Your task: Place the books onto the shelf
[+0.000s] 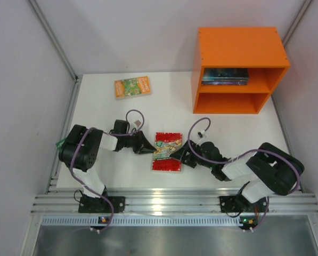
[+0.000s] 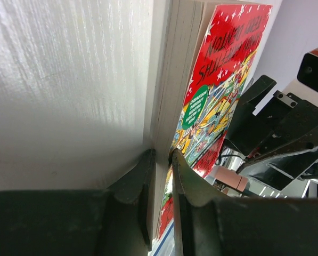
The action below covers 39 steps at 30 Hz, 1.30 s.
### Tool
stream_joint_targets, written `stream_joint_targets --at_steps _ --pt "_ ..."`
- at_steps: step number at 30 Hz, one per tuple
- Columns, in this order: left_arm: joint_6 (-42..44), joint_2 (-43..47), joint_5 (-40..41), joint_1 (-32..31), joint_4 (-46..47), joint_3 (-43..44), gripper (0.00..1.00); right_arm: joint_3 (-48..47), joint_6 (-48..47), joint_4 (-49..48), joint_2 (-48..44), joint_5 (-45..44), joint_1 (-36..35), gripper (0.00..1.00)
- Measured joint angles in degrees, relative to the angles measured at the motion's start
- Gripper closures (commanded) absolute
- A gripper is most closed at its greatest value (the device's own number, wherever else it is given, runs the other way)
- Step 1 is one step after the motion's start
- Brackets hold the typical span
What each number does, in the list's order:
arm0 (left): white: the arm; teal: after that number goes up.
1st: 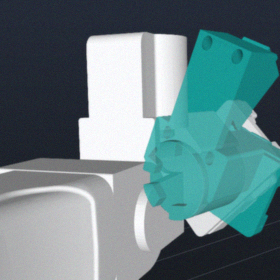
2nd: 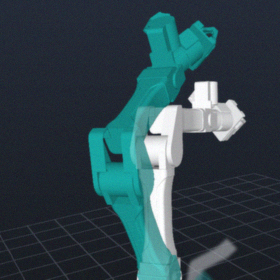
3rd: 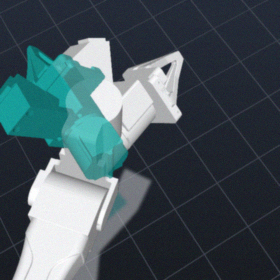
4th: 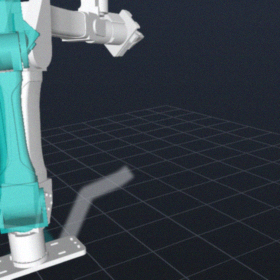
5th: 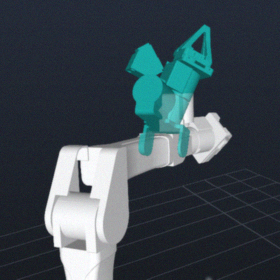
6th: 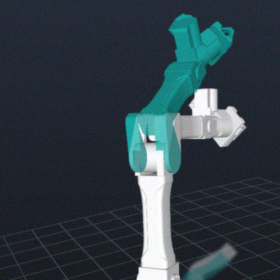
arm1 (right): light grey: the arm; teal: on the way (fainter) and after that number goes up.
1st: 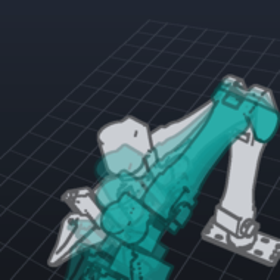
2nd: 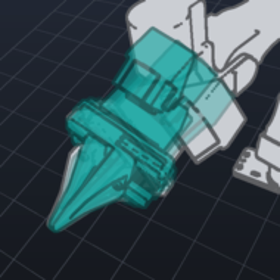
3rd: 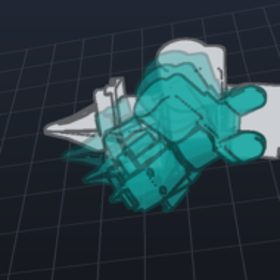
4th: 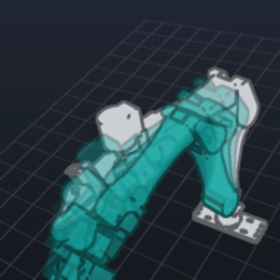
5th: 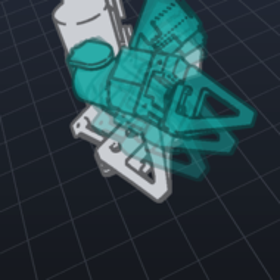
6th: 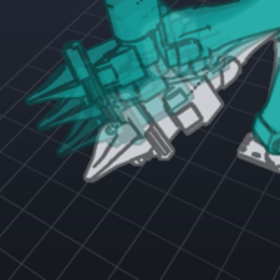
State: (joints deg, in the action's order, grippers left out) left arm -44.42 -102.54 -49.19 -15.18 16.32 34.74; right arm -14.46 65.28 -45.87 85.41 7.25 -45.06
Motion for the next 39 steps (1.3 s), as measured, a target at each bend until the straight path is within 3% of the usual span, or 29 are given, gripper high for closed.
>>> stream_joint_targets --at_steps 6,12,18,25,39 --pt "0.28 -0.11 -0.31 0.04 0.13 0.0 0.93 0.13 -0.35 0.0 0.76 1.81 0.66 0.53" --pt "0.44 -0.15 -0.22 -0.76 0.5 -0.02 0.91 0.2 0.92 -6.16 7.08 4.37 1.92 0.63" --pt "0.42 -0.48 -0.46 -1.33 1.18 -0.02 0.92 0.94 3.15 -18.58 13.92 8.41 3.19 0.46" --pt "0.42 -0.48 -0.44 -2.32 1.25 -0.02 0.92 2.21 5.81 -26.93 19.21 13.75 8.28 0.5" --pt "0.44 -0.48 -0.42 -2.51 1.16 0.04 0.92 0.7 5.95 -30.14 23.74 20.17 14.62 0.56"
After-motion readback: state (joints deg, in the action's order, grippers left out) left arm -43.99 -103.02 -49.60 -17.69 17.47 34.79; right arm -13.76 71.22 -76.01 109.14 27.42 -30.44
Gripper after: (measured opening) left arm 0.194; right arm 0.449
